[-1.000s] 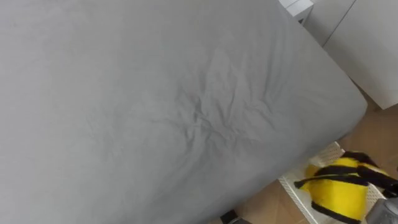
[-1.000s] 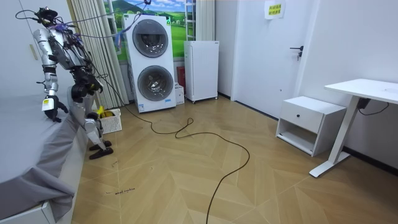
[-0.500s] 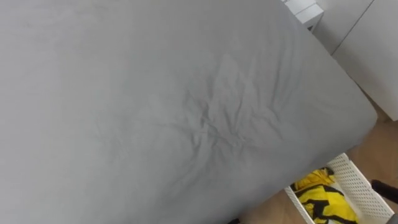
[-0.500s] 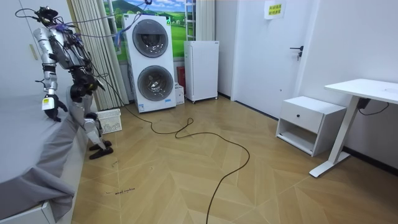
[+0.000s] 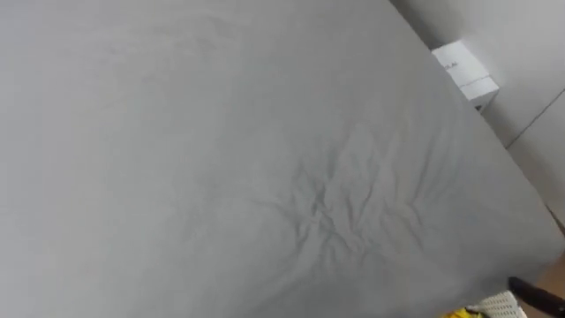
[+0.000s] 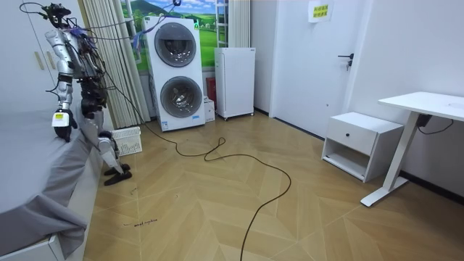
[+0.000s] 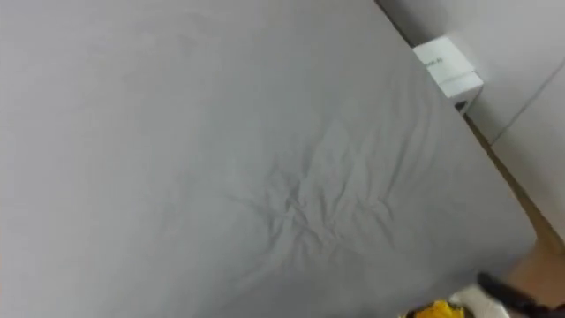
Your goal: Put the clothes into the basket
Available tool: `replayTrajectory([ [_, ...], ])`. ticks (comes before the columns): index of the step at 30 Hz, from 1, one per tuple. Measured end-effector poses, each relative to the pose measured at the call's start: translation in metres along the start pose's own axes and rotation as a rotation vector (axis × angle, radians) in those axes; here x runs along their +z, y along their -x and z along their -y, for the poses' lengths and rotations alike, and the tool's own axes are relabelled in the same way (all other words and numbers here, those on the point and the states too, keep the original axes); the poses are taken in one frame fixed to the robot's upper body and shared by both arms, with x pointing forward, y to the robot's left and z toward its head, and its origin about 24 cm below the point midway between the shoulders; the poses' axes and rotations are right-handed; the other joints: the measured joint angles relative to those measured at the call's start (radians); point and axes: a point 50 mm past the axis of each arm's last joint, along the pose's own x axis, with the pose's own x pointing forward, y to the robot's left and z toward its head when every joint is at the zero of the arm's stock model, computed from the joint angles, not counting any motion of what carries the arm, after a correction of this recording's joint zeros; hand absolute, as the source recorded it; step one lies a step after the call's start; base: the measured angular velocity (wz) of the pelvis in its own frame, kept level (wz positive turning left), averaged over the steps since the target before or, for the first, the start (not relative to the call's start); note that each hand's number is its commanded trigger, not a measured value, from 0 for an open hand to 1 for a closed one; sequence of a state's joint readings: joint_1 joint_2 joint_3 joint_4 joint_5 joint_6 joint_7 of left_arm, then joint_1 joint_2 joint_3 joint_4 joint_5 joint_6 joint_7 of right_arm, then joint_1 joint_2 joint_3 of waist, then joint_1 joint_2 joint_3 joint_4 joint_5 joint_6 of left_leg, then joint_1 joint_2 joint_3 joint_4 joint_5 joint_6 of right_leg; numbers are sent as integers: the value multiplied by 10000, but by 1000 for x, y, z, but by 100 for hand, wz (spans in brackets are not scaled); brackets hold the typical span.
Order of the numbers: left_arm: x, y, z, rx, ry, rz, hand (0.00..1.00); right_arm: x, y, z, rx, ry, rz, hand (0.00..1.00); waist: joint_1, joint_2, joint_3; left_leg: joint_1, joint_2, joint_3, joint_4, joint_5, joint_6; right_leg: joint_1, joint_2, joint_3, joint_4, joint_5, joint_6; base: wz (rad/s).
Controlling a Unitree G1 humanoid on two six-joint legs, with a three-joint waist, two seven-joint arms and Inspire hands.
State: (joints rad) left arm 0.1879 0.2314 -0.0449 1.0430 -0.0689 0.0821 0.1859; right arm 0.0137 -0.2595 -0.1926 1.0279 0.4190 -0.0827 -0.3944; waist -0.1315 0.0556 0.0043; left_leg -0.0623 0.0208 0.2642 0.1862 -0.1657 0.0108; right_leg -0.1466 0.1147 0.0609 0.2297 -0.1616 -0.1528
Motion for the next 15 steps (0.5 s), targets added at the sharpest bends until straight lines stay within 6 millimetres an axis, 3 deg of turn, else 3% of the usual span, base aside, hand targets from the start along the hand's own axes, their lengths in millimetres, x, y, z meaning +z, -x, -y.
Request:
replayTrajectory([
  [3,3,1,3,151,519,197,0,-28,10,-12,537,357,-868,0,337,-211,-34,271,-17,-244,-53,2,-6,502,-90,-455,-333,52,-96,37],
  [6,3,1,2,472,783,274,0,-50,13,-1,642,887,-1525,0,564,-415,-64,658,-18,-262,-248,8,-15,979,-103,-716,-606,72,-138,21],
  [7,3,2,2,559,855,355,0,-51,13,-1,755,1003,-1604,0,622,-502,-27,696,-16,-281,-249,9,-18,1054,-123,-869,-636,74,-140,12],
  [12,5,3,7,584,900,598,0,-64,15,7,711,1494,-2024,0,872,-661,-3,830,-5,-300,-235,9,-19,1289,-136,-1063,-780,35,-58,12],
  [15,6,4,10,538,1099,681,0,-68,16,10,670,1583,-2121,0,873,-685,-12,832,-41,-682,-218,26,-45,1359,-156,-1247,-793,10,-29,14],
])
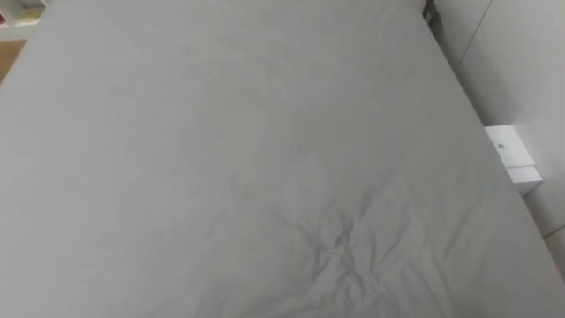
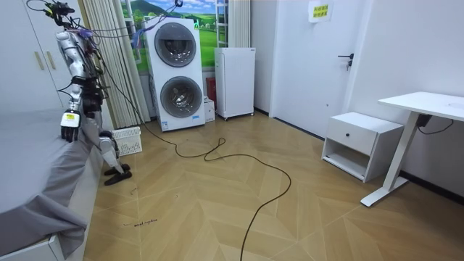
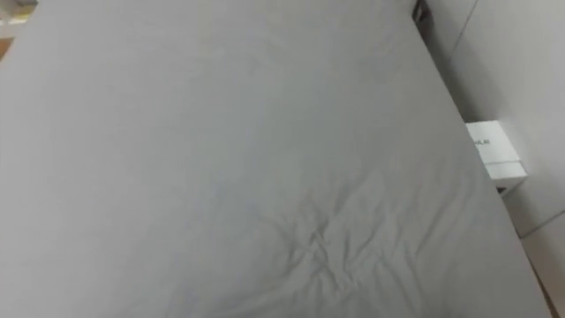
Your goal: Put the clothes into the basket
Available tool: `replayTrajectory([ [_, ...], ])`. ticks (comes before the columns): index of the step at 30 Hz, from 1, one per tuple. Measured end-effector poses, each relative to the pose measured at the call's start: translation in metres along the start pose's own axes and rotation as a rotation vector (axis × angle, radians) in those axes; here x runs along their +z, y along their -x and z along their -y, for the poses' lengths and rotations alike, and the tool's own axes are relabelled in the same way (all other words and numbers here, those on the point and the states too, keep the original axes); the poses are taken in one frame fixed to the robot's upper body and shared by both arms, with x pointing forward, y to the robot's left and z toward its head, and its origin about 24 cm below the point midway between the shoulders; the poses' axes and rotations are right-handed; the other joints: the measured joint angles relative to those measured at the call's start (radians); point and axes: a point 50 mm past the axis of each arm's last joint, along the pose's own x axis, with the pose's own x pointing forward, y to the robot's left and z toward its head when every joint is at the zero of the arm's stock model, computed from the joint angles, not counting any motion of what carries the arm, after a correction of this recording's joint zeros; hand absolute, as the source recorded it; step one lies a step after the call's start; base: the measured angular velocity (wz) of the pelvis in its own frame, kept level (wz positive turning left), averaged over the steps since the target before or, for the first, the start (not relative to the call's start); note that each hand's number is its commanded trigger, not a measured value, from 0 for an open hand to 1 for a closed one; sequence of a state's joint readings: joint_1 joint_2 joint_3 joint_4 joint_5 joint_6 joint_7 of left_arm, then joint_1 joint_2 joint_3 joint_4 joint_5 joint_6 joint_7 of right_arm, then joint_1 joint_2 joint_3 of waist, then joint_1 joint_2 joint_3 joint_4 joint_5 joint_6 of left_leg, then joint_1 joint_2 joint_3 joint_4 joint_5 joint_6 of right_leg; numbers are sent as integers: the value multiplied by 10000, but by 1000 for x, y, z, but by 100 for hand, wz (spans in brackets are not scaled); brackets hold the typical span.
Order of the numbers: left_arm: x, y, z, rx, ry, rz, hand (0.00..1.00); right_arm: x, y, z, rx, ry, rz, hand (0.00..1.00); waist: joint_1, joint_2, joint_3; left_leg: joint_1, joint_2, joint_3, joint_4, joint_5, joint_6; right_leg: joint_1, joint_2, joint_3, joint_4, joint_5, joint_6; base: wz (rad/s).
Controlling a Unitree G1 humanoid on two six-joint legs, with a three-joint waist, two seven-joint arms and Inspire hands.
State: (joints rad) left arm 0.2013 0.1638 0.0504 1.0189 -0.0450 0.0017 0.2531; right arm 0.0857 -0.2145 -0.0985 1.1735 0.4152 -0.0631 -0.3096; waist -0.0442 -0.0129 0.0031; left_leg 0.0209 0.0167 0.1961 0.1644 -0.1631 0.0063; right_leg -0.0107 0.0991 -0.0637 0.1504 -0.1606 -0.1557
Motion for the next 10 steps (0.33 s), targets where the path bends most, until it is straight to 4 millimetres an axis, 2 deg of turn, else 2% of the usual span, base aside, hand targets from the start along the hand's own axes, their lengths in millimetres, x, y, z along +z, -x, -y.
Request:
replayTrajectory([
  [7,6,1,9,-224,-75,317,0,-9,0,6,-167,512,-343,0,236,-50,-10,8,-76,-689,18,15,-20,110,-19,-236,3,-3,-8,11],
  [10,4,2,9,-236,-116,328,0,-10,0,7,-188,636,-371,0,265,-53,-12,57,-77,-690,18,15,-20,157,-20,-236,7,-2,-10,0],
])
